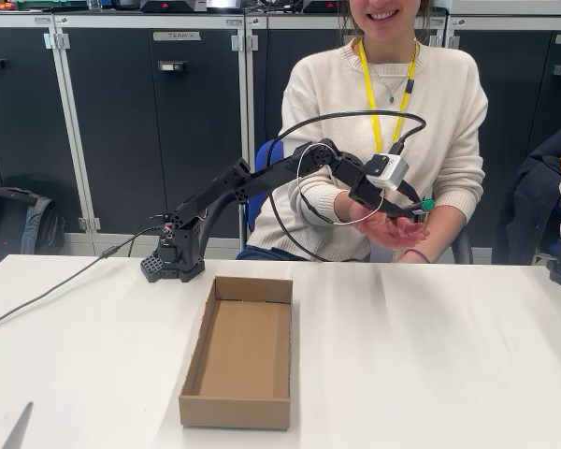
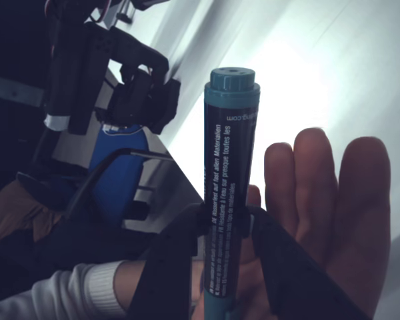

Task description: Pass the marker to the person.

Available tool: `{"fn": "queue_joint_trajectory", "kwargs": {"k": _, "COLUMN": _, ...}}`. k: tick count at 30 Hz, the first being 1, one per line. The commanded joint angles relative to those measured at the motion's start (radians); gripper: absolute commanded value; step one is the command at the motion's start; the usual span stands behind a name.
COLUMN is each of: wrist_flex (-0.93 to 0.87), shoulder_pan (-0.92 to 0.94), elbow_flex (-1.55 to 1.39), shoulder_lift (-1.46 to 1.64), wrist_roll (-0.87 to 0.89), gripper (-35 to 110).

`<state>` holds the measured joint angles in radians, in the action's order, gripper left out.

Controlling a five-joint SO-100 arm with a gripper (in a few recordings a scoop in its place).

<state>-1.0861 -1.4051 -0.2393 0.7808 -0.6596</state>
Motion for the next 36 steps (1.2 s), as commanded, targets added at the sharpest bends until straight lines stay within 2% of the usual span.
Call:
{"fn": "queue_joint_trajectory", "kwargs": {"k": 1, "wrist_flex": 0.011, "shoulder_pan": 0.011, "elbow_flex": -0.005, "shoulder_lift": 0.092, "wrist_roll": 0.002, "gripper": -2}}
{"fn": "queue_joint_trajectory", "kwargs": {"k": 5, "wrist_flex": 0.009, "shoulder_pan": 0.017, "elbow_flex": -0.021, "shoulder_lift": 0.098, "wrist_roll": -0.006, "gripper": 9}}
{"fn": "queue_joint_trajectory", "kwargs": {"k": 17, "wrist_flex": 0.060, "shoulder_pan": 0.035, "elbow_flex": -0.077, "shoulder_lift": 0.129, "wrist_roll": 0.015, "gripper": 25}}
{"fn": "queue_joint_trajectory", "kwargs": {"k": 30, "wrist_flex": 0.087, "shoulder_pan": 0.058, "elbow_flex": -0.138, "shoulder_lift": 0.233, "wrist_roll": -0.018, "gripper": 25}}
{"fn": "queue_joint_trajectory", "kwargs": {"k": 36, "wrist_flex": 0.009, "shoulder_pan": 0.092, "elbow_flex": -0.259, "shoulder_lift": 0.377, "wrist_roll": -0.038, "gripper": 24}}
